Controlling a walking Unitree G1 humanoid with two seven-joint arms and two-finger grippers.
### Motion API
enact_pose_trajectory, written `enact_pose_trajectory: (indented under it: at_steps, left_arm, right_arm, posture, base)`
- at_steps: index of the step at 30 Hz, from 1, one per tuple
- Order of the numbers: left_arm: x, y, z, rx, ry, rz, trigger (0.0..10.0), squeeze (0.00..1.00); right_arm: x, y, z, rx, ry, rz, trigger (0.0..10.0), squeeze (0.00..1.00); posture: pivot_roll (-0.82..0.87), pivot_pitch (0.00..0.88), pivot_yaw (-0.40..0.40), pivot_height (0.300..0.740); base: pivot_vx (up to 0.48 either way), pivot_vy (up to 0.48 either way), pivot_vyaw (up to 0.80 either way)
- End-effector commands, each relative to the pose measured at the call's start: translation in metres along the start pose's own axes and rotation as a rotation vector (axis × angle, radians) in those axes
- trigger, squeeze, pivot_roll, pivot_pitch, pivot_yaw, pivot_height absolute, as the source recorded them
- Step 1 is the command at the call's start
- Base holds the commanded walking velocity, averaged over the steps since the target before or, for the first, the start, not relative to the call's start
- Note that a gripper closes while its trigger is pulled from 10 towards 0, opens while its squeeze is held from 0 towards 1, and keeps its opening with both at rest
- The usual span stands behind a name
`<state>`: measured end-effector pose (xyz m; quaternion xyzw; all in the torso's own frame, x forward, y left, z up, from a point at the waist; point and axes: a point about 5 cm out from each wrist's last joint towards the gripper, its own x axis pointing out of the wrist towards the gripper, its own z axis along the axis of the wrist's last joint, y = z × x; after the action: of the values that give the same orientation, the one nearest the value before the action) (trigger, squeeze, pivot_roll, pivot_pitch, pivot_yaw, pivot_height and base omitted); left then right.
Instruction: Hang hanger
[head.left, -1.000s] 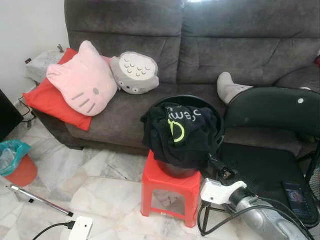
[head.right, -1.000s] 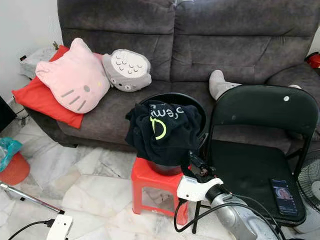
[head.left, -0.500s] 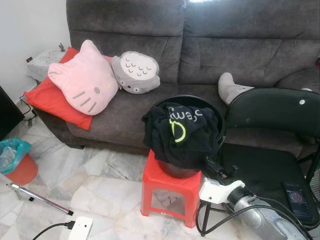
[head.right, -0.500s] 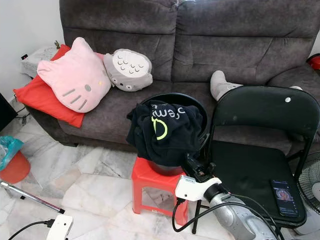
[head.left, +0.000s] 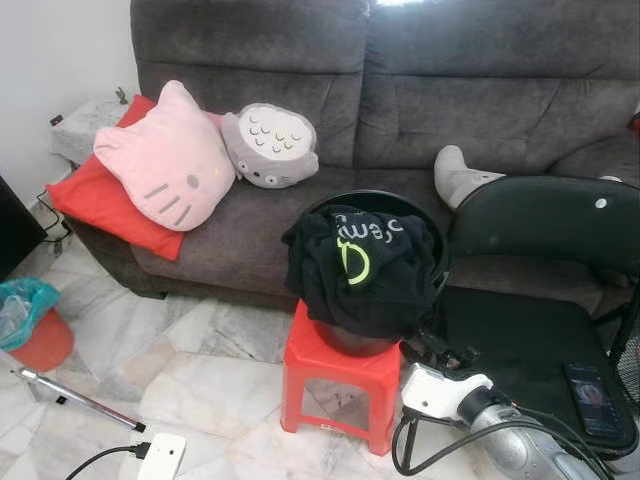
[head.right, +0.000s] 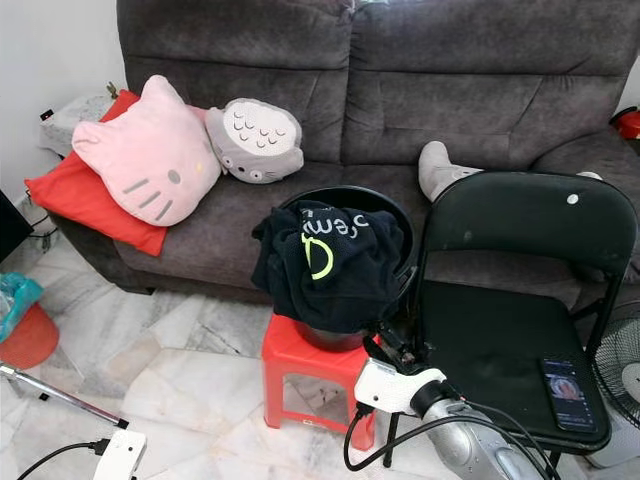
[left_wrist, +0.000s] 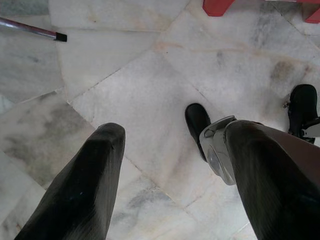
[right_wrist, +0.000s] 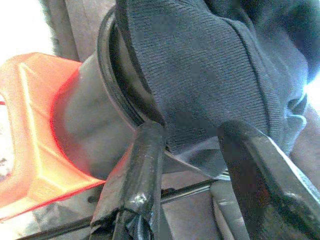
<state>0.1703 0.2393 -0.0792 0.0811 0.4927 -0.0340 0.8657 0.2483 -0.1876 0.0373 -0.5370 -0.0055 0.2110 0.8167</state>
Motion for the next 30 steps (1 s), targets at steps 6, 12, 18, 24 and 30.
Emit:
enact_pose_trajectory:
  at_steps: [6,12,18,24,30]
  left_arm:
    - [0.001,0.001,0.005,0.028,0.004,-0.007,10.0,0.0]
    - [0.002,0.002,0.014,0.037,-0.007,-0.005,10.0,0.0]
    - [0.003,0.002,0.021,0.033,-0.015,0.003,10.0,0.0]
    - [0.003,0.003,0.025,0.02,-0.022,0.013,10.0,0.0]
    - [0.003,0.004,0.028,0.012,-0.029,0.018,10.0,0.0]
  right_arm:
    - [0.007,-0.003,-0.007,-0.089,0.031,-0.024,10.0,1.0]
    - [0.014,-0.003,-0.007,-0.14,0.015,-0.014,10.0,1.0]
    - [0.021,0.005,-0.005,-0.178,-0.001,0.01,10.0,0.0]
    - [0.027,0.008,0.003,-0.186,-0.047,0.024,10.0,0.0]
    - [0.034,0.009,0.008,-0.227,-0.077,0.02,10.0,0.0]
  posture:
    - [-0.12,0.0,0.054,0.74]
    - [-0.12,0.0,0.06,0.74]
    - [-0.08,0.0,0.043,0.74]
    - [-0.03,0.0,0.021,0.74]
    - [0.0,0.0,0.012,0.74]
  base:
    - [0.0,0.0,0.0]
    - [0.0,0.0,0.0]
    - [0.0,0.0,0.0]
    - [0.0,0.0,0.0]
    - [0.0,0.0,0.0]
